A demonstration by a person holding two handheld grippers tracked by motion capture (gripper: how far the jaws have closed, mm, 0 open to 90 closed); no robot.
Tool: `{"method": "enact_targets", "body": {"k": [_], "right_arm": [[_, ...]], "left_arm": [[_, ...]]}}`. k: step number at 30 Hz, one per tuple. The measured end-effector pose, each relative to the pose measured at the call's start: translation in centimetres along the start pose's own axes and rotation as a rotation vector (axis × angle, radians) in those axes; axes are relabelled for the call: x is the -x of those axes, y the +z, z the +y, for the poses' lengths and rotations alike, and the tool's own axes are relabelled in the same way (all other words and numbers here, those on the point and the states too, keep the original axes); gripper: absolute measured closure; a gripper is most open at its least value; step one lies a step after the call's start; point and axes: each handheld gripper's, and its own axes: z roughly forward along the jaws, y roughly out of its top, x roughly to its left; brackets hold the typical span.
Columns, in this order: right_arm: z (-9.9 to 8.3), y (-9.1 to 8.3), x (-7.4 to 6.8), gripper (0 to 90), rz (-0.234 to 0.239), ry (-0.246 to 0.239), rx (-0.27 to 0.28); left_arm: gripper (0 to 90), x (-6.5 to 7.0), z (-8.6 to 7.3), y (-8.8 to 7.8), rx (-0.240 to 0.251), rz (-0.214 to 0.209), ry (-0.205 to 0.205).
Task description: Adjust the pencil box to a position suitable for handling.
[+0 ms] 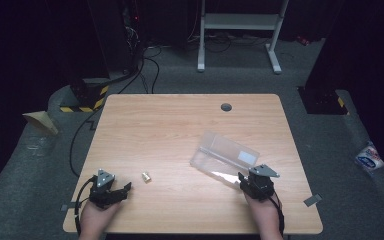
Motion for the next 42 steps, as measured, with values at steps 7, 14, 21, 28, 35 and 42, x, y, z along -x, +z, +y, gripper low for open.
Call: {"method": "enact_targets", "body": {"k": [7,14,21,28,35,42], "right_arm": [[0.4,0.7,0.9,55.1,-0.001,0.008,0.009],[0.2,0.5,1.5,50.0,-0.019,0.038,0.027],[-0.6,-0.4,2.0,49.0,-0.016,0.062,0.027],[-0.8,-0.2,3.0,64.3,-0.003,0.088,0.008],[-0.5,1.1,3.6,70.1,-0.015,0.089,-0.016],[-0.6,1.1,3.8,70.3,-0.002,0.100,-0.025]], "left_arm": [[26.8,-0.1,0.0,0.0,-0.003,0.002,0.002],[26.8,0.0,0.0,0.0,-0.002,0.002,-0.001],[26.6,-0.1,0.0,0.0,0.001,-0.002,0.002],[26.6,-0.1,0.0,0.0,0.000,-0.003,0.001],[26.6,-0.1,0.0,0.0,0.000,-0.002,0.002],[26.5,0.0,-0.1,-0.1,0.000,-0.001,-0.002]]}}
